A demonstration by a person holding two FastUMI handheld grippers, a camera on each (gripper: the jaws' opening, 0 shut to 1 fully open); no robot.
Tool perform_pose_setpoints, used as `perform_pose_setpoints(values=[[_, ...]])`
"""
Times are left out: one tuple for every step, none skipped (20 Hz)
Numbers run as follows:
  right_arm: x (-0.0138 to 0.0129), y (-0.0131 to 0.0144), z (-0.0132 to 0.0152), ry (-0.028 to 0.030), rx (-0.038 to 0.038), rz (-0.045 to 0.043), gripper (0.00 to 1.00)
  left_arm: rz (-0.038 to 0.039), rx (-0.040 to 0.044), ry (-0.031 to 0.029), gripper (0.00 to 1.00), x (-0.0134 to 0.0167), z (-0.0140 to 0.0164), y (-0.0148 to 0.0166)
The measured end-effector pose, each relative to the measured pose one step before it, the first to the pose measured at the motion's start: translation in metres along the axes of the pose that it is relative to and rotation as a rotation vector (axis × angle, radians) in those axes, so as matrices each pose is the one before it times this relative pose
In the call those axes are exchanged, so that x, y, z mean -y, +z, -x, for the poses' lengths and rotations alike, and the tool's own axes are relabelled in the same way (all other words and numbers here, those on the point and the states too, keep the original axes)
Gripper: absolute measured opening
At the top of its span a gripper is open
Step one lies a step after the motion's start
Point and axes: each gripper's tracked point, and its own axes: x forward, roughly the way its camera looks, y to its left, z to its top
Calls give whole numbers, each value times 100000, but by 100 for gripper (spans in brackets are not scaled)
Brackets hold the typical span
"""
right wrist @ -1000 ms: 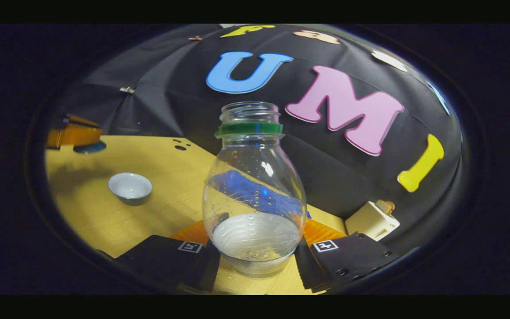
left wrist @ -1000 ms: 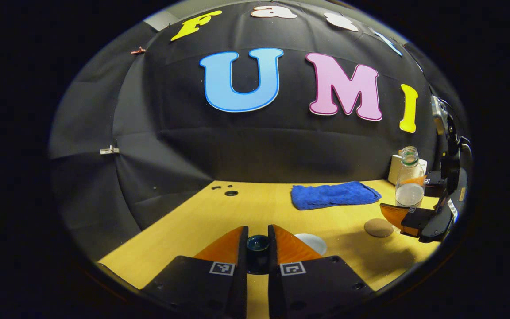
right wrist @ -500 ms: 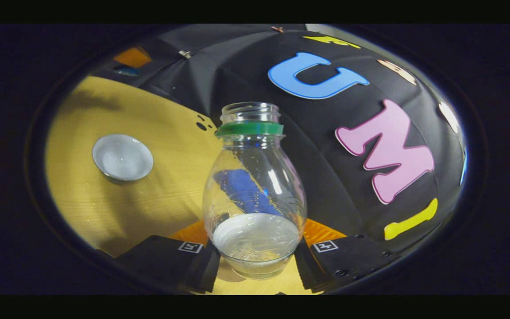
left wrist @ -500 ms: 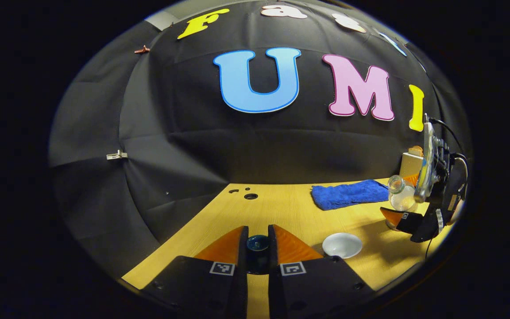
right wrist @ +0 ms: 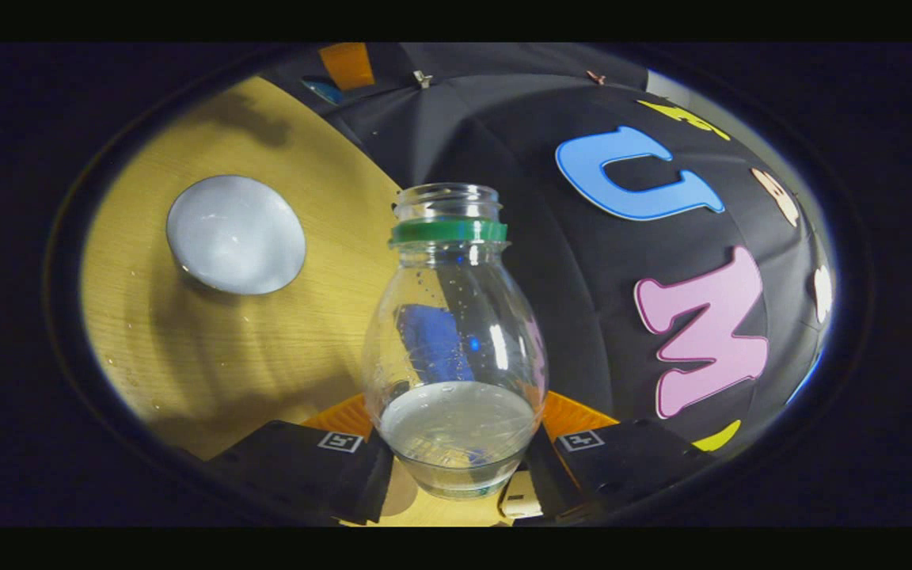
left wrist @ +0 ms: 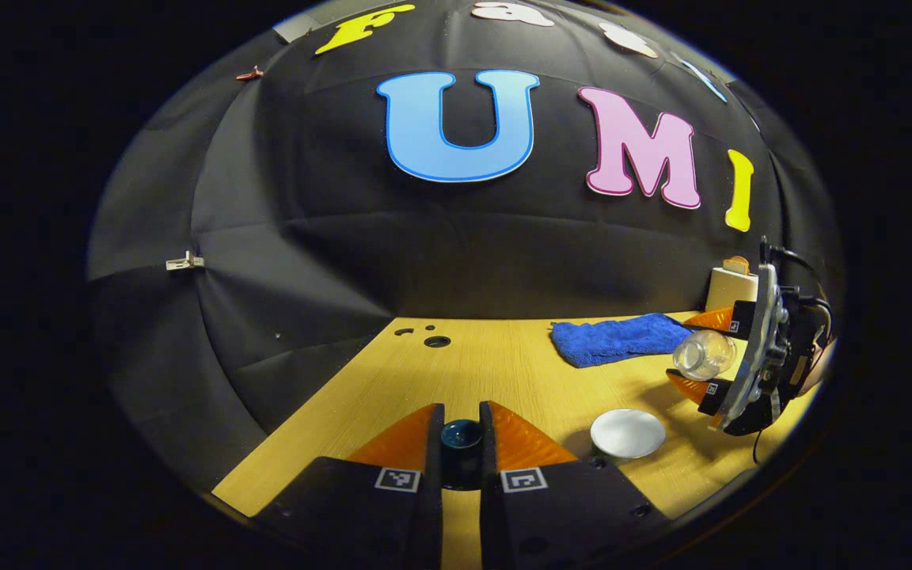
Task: Open the teacup lid with one hand, grasp the water bottle and pour water into the teacup with the other hand; after pouring, place the water bottle on the coaster and then close the teacup lid.
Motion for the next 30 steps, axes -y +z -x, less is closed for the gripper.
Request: perform_pose_setpoints(values=[[-198, 96, -235, 82, 453, 2349, 74, -86, -150, -453, 23, -122, -103, -52], [-327, 248, -152, -210, 677, 2950, 74, -253, -159, -174, 23, -161, -16, -285], [-95, 261, 30, -1230, 650, 3282, 74, -177, -173, -151, 23, -158, -107, -27], [-76, 236, 145, -698, 983, 2692, 74, -154, -249, 54, 23, -120, -114, -251], [-300, 239, -150, -345, 790, 1955, 74, -230, -414, 216, 23, -105, -119, -168], [-115, 133, -66, -208, 400, 1406, 74, -417, -436, 361, 23, -275, -40, -137], [-190, 12, -199, 114, 192, 968, 74, -348, -56, -170, 26, -102, -41, 35], [-208, 29, -216, 271, 144, 1098, 74, -209, 152, -504, 23, 51, 4, -103], [4, 42, -102, -308, 319, 1760, 74, -156, 78, -306, 23, 10, 67, 46], [8, -27, -142, -566, 278, 1970, 74, 190, -320, -308, 23, -115, -125, -172], [-67, -32, -130, -392, 401, 1865, 74, 404, -336, -268, 23, -41, -20, -105], [68, 61, -313, -349, 295, 1380, 74, 647, -275, -287, 23, 29, -104, -152], [35, -46, -250, -158, 419, 1254, 74, 677, -273, -211, 23, 0, -45, -63], [-26, 45, -238, -3, 717, 1103, 74, 624, -368, -46, 23, 57, -27, -279], [46, 0, -100, -17, 696, 1258, 74, 469, -347, -26, 23, 11, 45, -96], [67, 151, -91, -124, 868, 1335, 74, 446, -174, 10, 23, 0, 10, -135], [140, 140, -66, -354, 919, 1465, 74, 192, -82, 173, 23, -64, -22, 47], [61, 94, -109, -174, 829, 1544, 74, 6, -70, 119, 23, -101, 75, -106], [135, 89, -91, -359, 867, 1585, 74, -148, -14, 306, 23, -88, 36, 16], [1, 148, 19, -301, 643, 1233, 74, -147, -78, 169, 23, -200, 160, -38], [66, 66, -62, -203, 533, 1040, 74, -171, 109, 166, 23, -101, 32, 38], [48, 68, -42, -302, 385, 1032, 74, -188, 183, 178, 23, -31, -87, -84], [69, 153, -121, -423, 579, 1222, 74, -214, 177, 117, 23, -92, 106, 136], [91, 107, -40, -355, 684, 1502, 74, -212, 205, 213, 23, -122, 111, 44], [35, 185, -103, -345, 914, 1677, 74, 12, 115, 98, 23, -73, 2, 42], [223, 219, 71, -923, 1264, 2131, 74, 127, 18, 11, 23, 5, 76, -9], [224, 275, 5, -900, 1236, 2062, 74, 241, -23, 32, 23, 0, 77, -157], [132, 195, 8, -436, 1061, 1336, 74, 213, -94, 5, 23, -30, 117, 21], [15, 26, -143, -262, 490, 699, 74, 59, -40, 169, 23, 23, -3, -166], [-105, -6, 14, 87, 85, 266, 74, 12, -162, 118, 23, 17, 87, 18]])
